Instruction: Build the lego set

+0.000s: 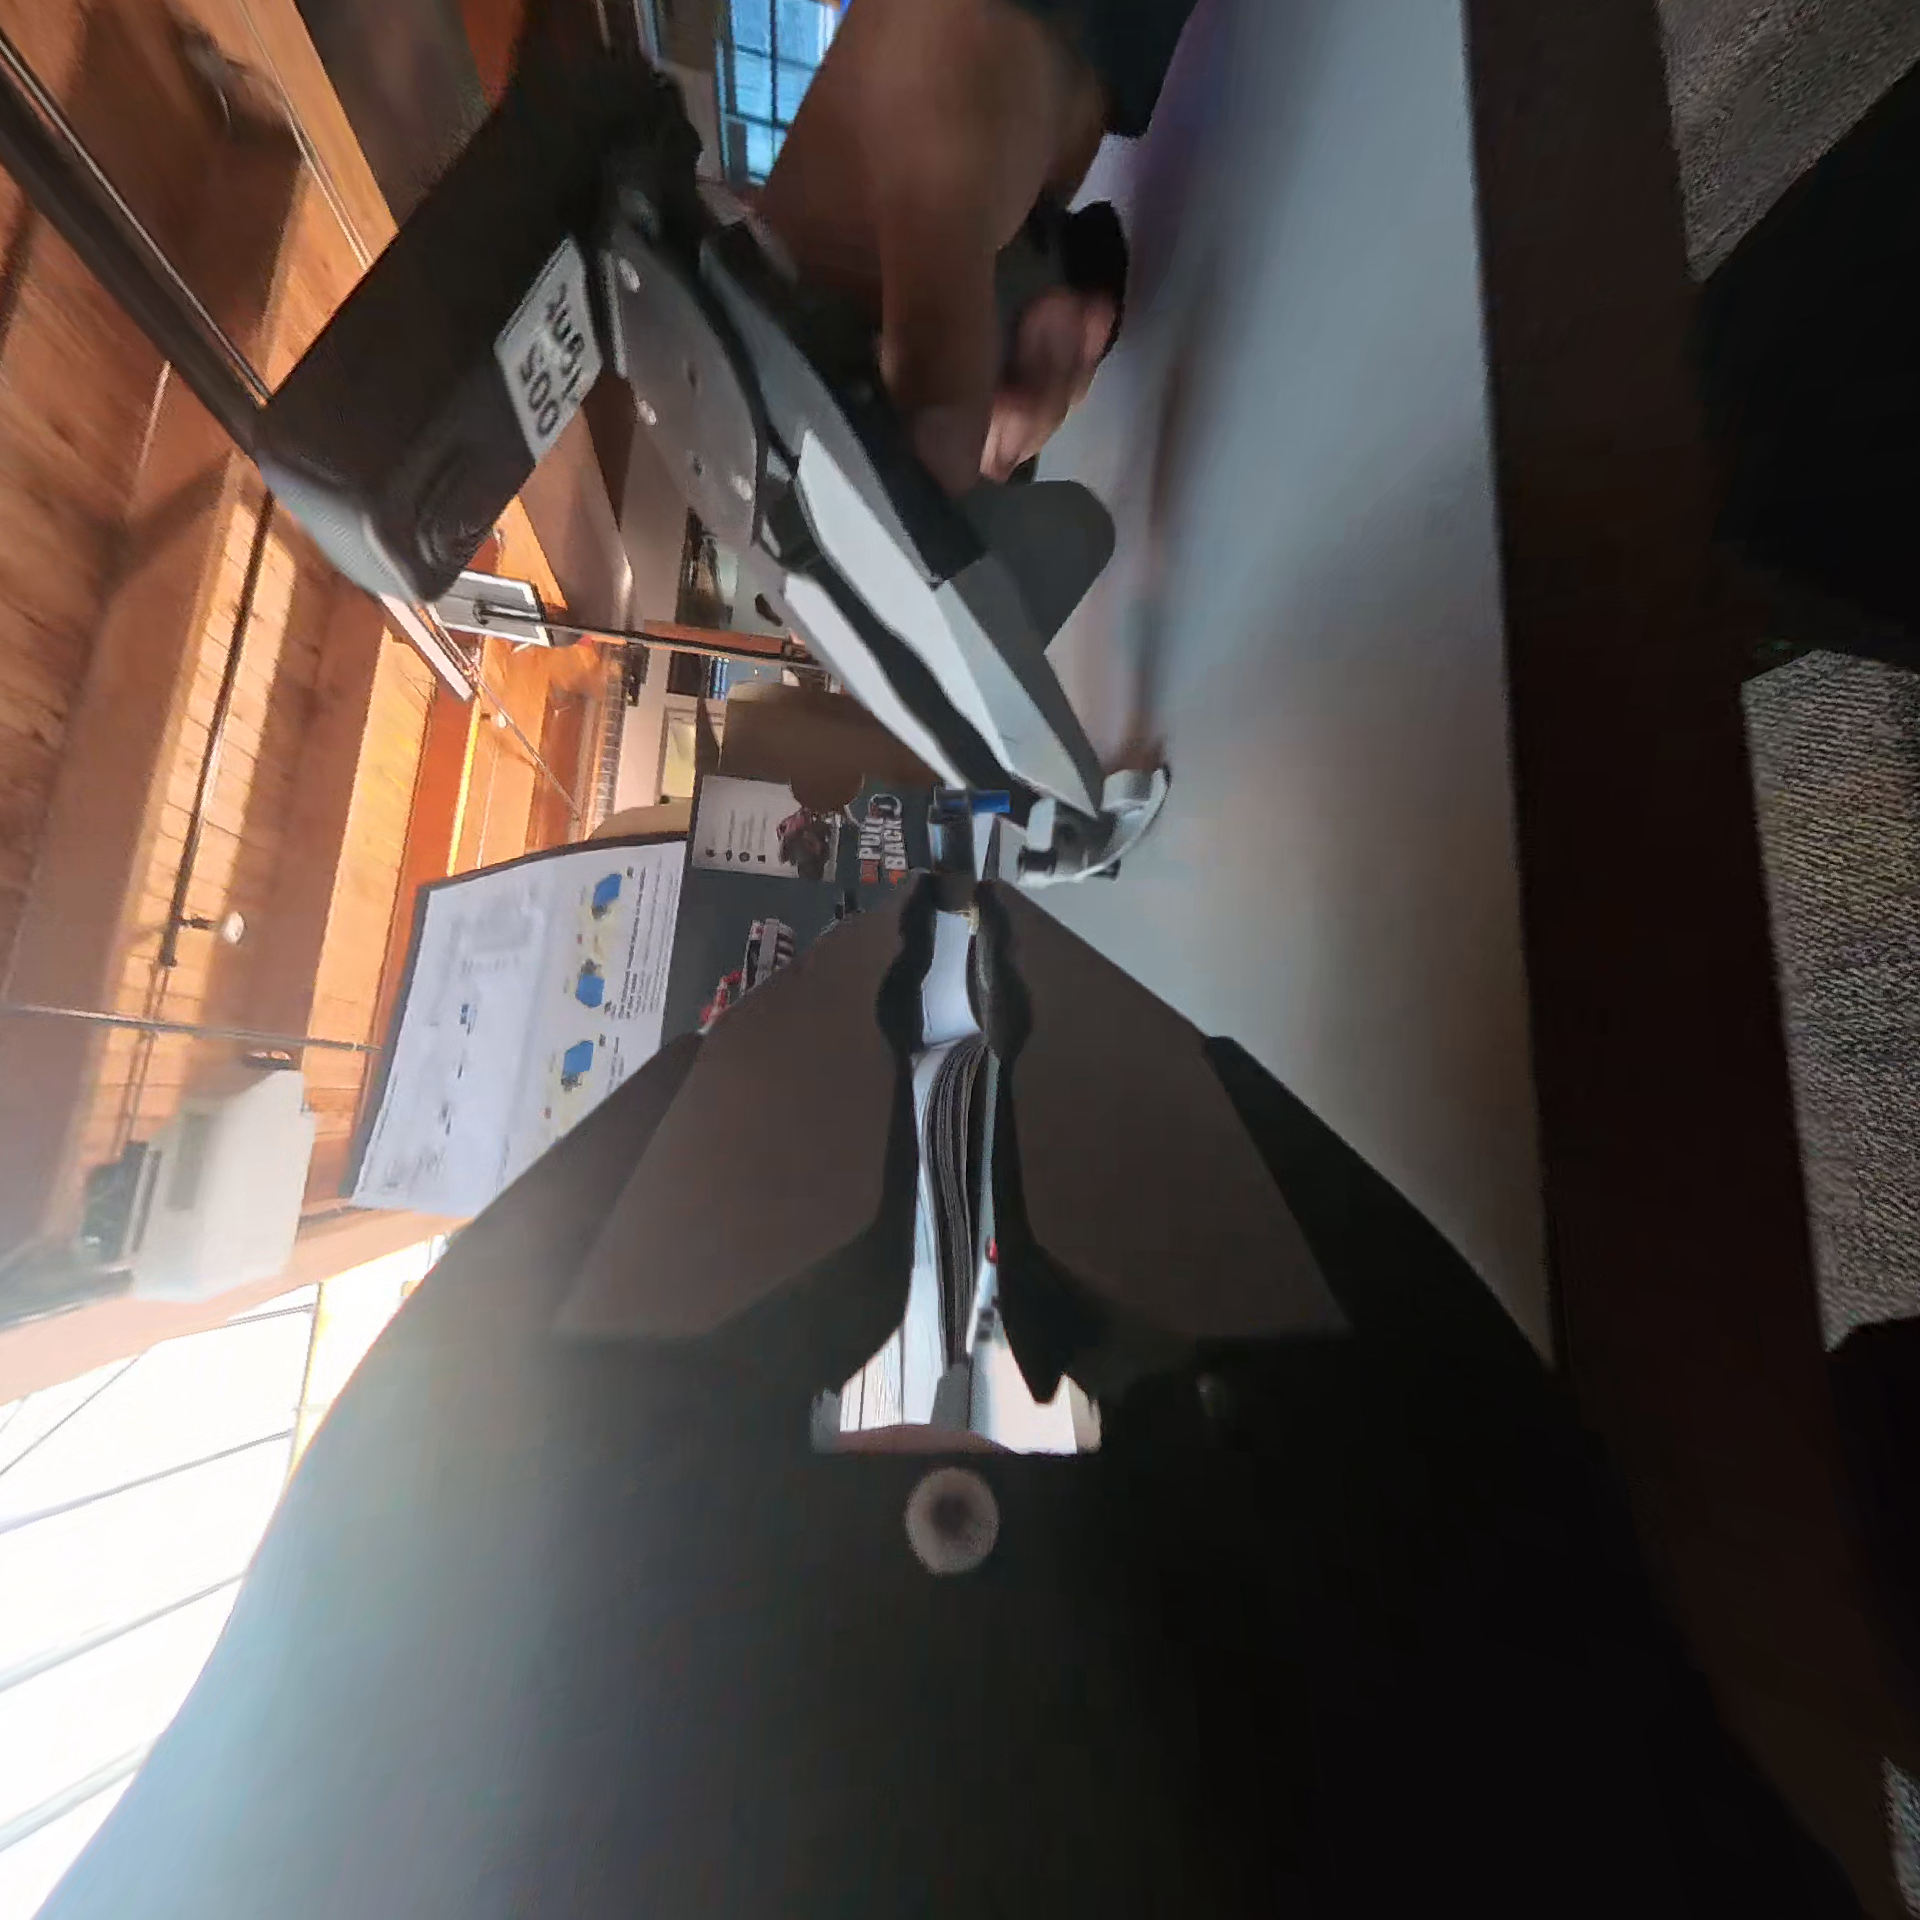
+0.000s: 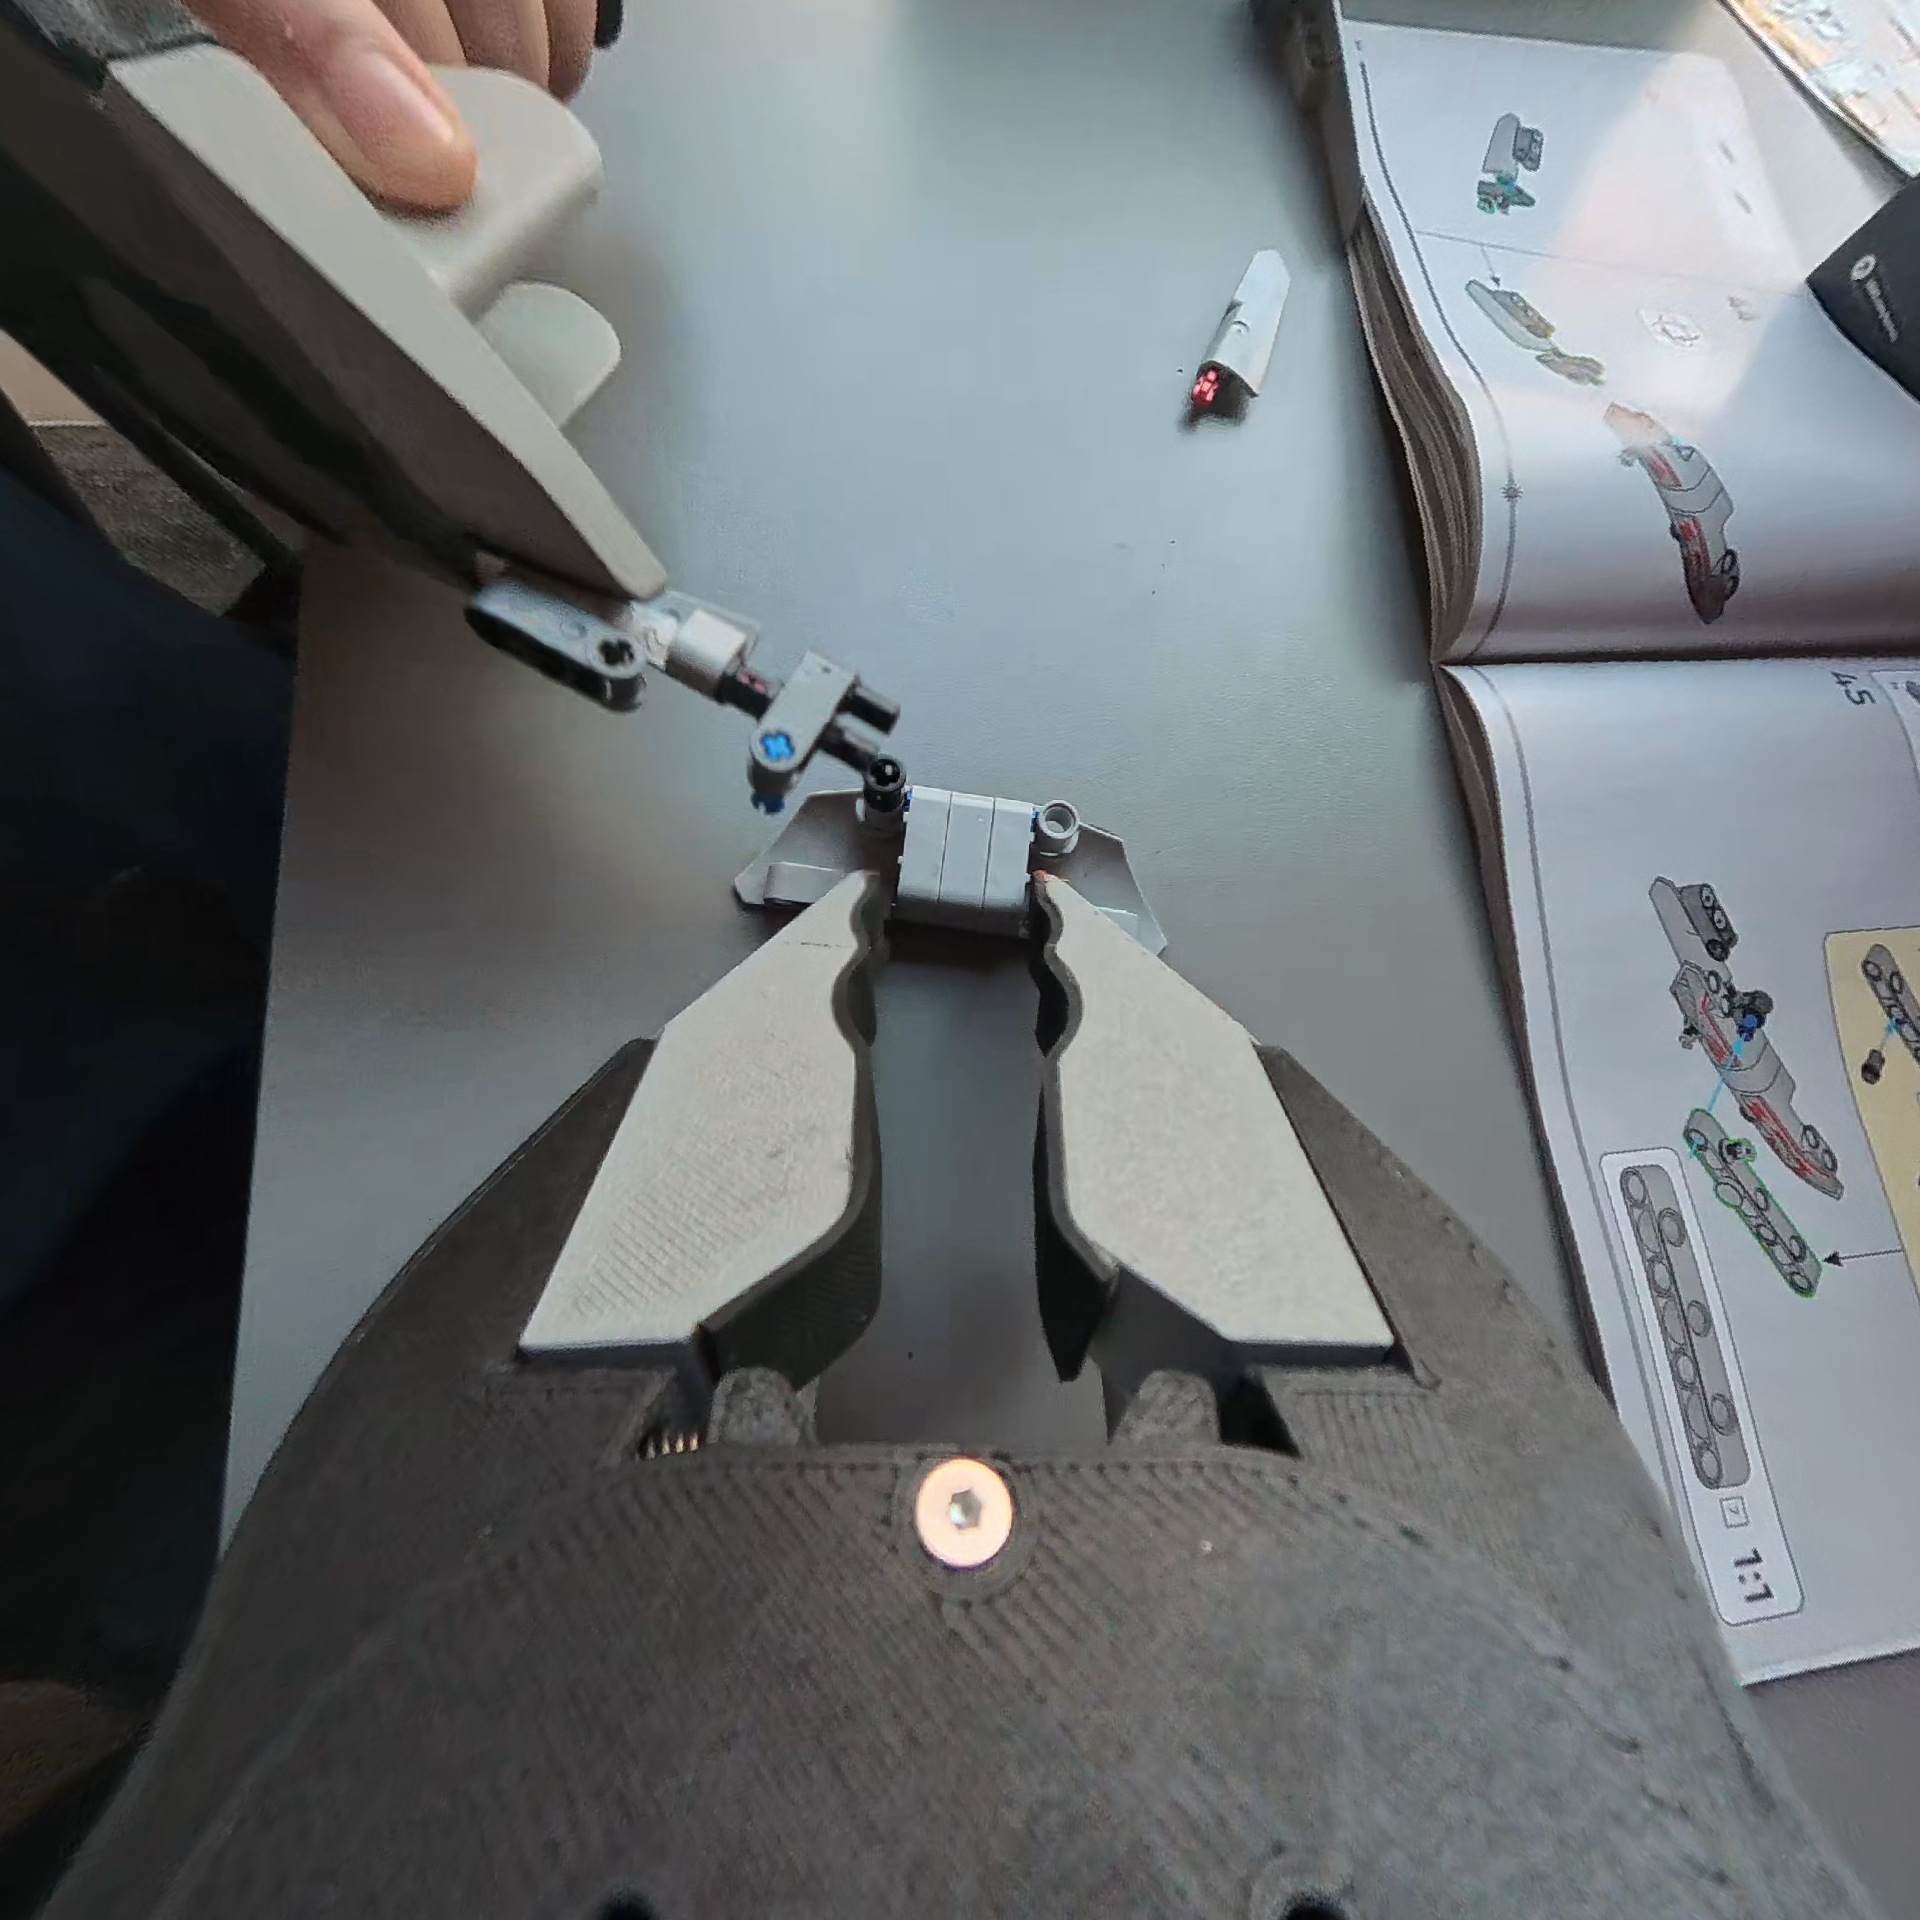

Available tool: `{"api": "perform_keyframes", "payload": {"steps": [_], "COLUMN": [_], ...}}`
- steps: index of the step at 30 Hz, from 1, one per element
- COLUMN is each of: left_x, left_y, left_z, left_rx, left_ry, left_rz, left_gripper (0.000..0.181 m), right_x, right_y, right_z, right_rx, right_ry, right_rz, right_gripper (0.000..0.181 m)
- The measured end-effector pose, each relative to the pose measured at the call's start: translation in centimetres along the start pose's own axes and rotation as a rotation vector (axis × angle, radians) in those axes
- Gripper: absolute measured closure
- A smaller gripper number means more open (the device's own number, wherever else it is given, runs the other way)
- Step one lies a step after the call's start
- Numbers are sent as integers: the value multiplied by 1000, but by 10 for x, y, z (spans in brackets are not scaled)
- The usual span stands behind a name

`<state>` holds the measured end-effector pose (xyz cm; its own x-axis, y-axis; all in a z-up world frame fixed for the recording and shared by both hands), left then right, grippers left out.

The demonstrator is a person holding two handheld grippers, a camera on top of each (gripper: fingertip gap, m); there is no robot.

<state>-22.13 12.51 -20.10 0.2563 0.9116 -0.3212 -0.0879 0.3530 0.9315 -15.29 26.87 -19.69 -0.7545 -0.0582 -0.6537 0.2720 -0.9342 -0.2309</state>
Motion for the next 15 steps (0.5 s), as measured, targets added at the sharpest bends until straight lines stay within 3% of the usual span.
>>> {"api": "perform_keyframes", "payload": {"steps": [11,15], "left_x": [11,10], "left_y": [-4,-9], "left_z": [11,16], "left_rx": [-7,38], "left_ry": [107,125], "left_rz": [-2,5], "left_gripper": [181,180], "right_x": [-29,-37], "right_y": [4,15], "right_z": [1,7], "right_rx": [-6,28], "right_ry": [-130,-218], "right_rz": [-13,21], "right_gripper": [148,159]}}
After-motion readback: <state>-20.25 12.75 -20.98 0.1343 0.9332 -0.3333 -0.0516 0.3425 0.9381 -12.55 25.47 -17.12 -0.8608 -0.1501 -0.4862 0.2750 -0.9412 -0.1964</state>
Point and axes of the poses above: each gripper's, where its closed fingertips meet, x out along the fingers, z out of its top, y = z × x across the jaws, the point moved 8 cm from there along -x, back along the fingers, and after that the axes turned 12 degrees about -z, right-handed, at the moved point
